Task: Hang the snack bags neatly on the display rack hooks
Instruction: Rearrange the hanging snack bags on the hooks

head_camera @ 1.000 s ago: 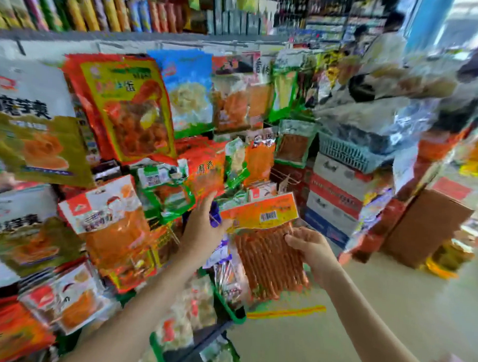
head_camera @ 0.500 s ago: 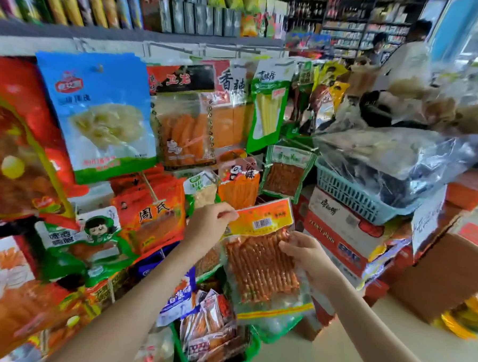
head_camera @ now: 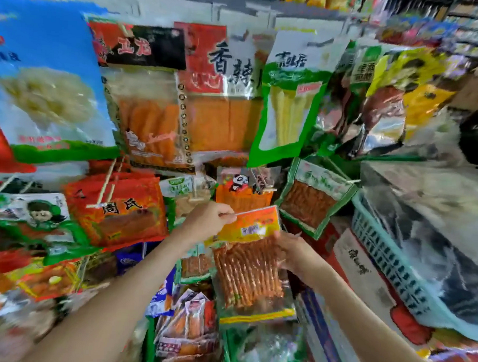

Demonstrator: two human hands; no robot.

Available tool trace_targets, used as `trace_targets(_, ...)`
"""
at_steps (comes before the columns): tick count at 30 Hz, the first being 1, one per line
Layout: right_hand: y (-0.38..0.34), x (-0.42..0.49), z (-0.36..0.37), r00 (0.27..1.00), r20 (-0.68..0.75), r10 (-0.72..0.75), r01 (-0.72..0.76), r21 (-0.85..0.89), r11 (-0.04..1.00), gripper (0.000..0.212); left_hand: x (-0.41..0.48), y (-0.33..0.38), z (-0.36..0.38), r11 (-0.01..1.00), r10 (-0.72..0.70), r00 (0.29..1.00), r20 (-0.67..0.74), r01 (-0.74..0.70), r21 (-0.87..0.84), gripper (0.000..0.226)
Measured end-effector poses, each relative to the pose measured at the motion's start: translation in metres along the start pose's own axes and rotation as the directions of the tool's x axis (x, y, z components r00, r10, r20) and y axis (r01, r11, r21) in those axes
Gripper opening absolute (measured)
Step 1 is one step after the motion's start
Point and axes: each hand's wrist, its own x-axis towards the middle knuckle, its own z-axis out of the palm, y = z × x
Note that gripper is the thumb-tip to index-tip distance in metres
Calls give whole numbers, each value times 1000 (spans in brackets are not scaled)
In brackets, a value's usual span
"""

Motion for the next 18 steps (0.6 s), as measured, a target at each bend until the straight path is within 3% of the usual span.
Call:
trace_targets(3,-32,31,-14,989,-38,-143,142,-36,989,18,-2,7,8,995,33,990,-137,-21,93,22)
trace_targets(6,-61,55,-15,959,-47,-280,272,-140,952,43,-13,6,15,938,224,925,-308,-119,325,30)
trace_targets(8,-74,69,-13,940,-4,-341,326,-286,901,56,-17,1,13,862,330,883,-335,-136,489,23)
trace_targets(11,-90,87,-5,922,88,-378,371,-486,792,63,-20,-7,3,836,329,877,-350,-98,539,9)
trace_targets(14,-100,102,5,916,169,-363,391,-573,720,58,-26,-13,-4,838,317,890,-328,-100,536,13)
trace_targets(18,-100,109,13,894,163,-418,406,-690,600,27,-35,-13,-3,841,343,878,-334,-128,526,9)
